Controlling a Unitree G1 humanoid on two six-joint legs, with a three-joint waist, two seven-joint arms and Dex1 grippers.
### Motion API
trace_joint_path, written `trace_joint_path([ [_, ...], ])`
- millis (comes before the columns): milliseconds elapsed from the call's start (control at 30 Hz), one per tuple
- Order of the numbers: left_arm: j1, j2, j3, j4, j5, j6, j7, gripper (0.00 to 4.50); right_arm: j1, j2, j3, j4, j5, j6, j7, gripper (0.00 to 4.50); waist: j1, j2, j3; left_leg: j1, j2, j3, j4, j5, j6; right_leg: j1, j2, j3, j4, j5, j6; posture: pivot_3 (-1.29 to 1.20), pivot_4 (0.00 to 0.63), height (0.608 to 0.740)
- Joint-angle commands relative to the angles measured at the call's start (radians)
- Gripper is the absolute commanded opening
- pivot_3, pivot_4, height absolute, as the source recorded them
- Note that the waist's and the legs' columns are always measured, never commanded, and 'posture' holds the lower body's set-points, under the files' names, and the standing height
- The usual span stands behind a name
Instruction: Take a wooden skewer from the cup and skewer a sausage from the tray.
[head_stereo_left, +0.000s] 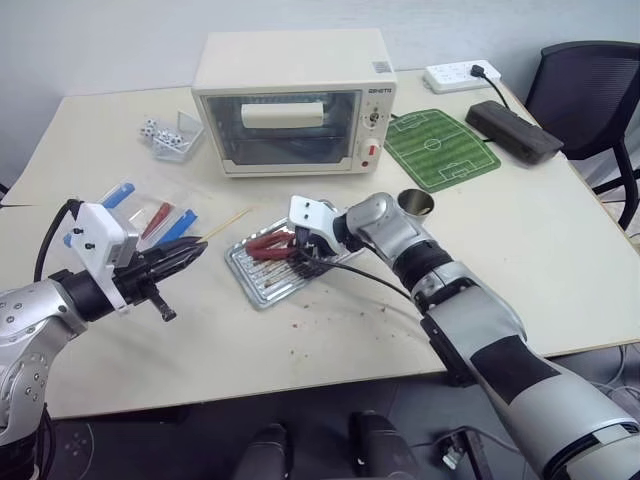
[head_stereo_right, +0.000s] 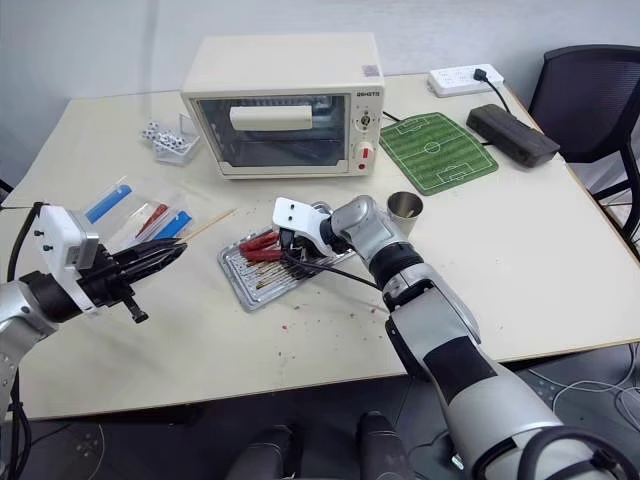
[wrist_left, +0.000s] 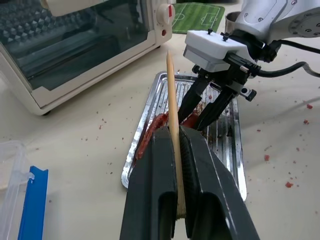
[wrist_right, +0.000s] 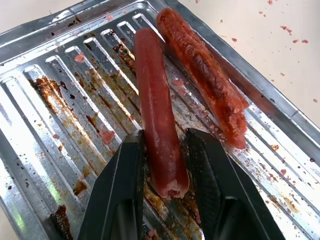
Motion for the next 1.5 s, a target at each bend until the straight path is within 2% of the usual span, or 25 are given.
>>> trace_joint_path([
  [33,-0.007,-0.002,0.021,-0.002,-0.009,-0.014,0.006,0.00,0.004,0.018,-0.017,0.003,0.002,0.013,0.006,1.15,0.000,0.000,0.000,0.000,0.000,0.000,0.000,0.000,0.000,0.000,0.000,0.000,0.000,0.000,0.000,0.00,0.150,0.740],
  [133,0.001,-0.009,0.017,-0.004,-0.004,-0.020,0.007,0.00,0.005,0.015,-0.020,0.003,-0.004,0.015,0.001,0.55,-0.001,0.000,0.000,0.000,0.000,0.000,0.000,0.000,0.000,0.000,0.000,0.000,0.000,0.000,0.000,0.00,0.150,0.740],
  [367,-0.019,-0.013,-0.003,0.008,0.000,-0.025,0.003,0.00,0.010,-0.003,-0.025,-0.013,-0.011,0.013,0.013,0.55,0.001,-0.001,0.000,0.000,0.000,0.000,0.001,0.000,0.000,0.000,0.000,0.000,0.001,0.000,0.000,0.00,0.150,0.740],
  [500,-0.050,0.008,-0.040,0.031,-0.008,-0.025,-0.042,0.00,0.027,-0.058,-0.033,-0.114,0.008,0.026,0.091,0.55,0.003,-0.001,0.000,0.000,0.000,0.000,0.001,0.000,0.000,0.000,0.000,0.000,0.001,0.000,0.000,0.00,0.150,0.740],
  [700,-0.183,0.065,-0.146,0.093,-0.045,0.005,-0.177,0.00,0.224,-0.336,-0.046,-0.735,0.136,0.254,0.420,0.55,0.029,-0.001,0.000,-0.002,-0.002,-0.001,0.005,-0.001,0.002,0.001,-0.001,-0.001,0.001,0.000,0.000,0.00,0.150,0.740],
  [867,-0.260,0.092,-0.232,0.098,-0.079,0.038,-0.284,0.00,0.394,-0.600,-0.109,-1.171,0.315,0.464,0.554,0.55,0.031,-0.001,0.000,-0.002,0.000,0.000,0.009,-0.004,0.003,0.001,0.000,-0.001,0.001,0.000,0.000,0.00,0.150,0.740],
  [1000,-0.279,0.122,-0.290,0.081,-0.103,0.061,-0.379,0.00,0.451,-0.749,-0.169,-1.305,0.421,0.563,0.534,0.55,0.028,-0.001,0.000,-0.002,0.001,0.004,0.012,-0.007,0.005,0.001,0.001,0.000,-0.001,0.000,0.000,0.00,0.150,0.740],
  [1100,-0.230,0.142,-0.335,0.071,-0.042,-0.017,-0.458,0.00,0.482,-0.814,-0.207,-1.358,0.489,0.654,0.493,0.55,0.030,-0.001,0.000,0.000,0.002,0.006,0.012,-0.009,0.008,0.001,0.001,0.002,-0.001,0.000,0.000,0.00,0.150,0.740],
  [1267,-0.293,0.129,-0.357,0.138,-0.025,-0.038,-0.478,0.00,0.570,-0.884,-0.244,-1.445,0.560,0.679,0.470,0.55,0.044,-0.001,0.000,-0.001,0.002,0.006,0.015,-0.009,0.010,0.002,0.000,0.002,-0.002,0.000,0.000,0.00,0.150,0.740],
  [1500,-0.372,0.122,-0.372,0.198,-0.016,-0.039,-0.499,0.00,0.611,-0.907,-0.269,-1.458,0.609,0.693,0.413,0.55,0.058,-0.001,0.000,-0.001,0.001,0.006,0.017,-0.010,0.011,0.003,0.000,0.002,-0.001,0.000,0.000,0.00,0.150,0.740],
])
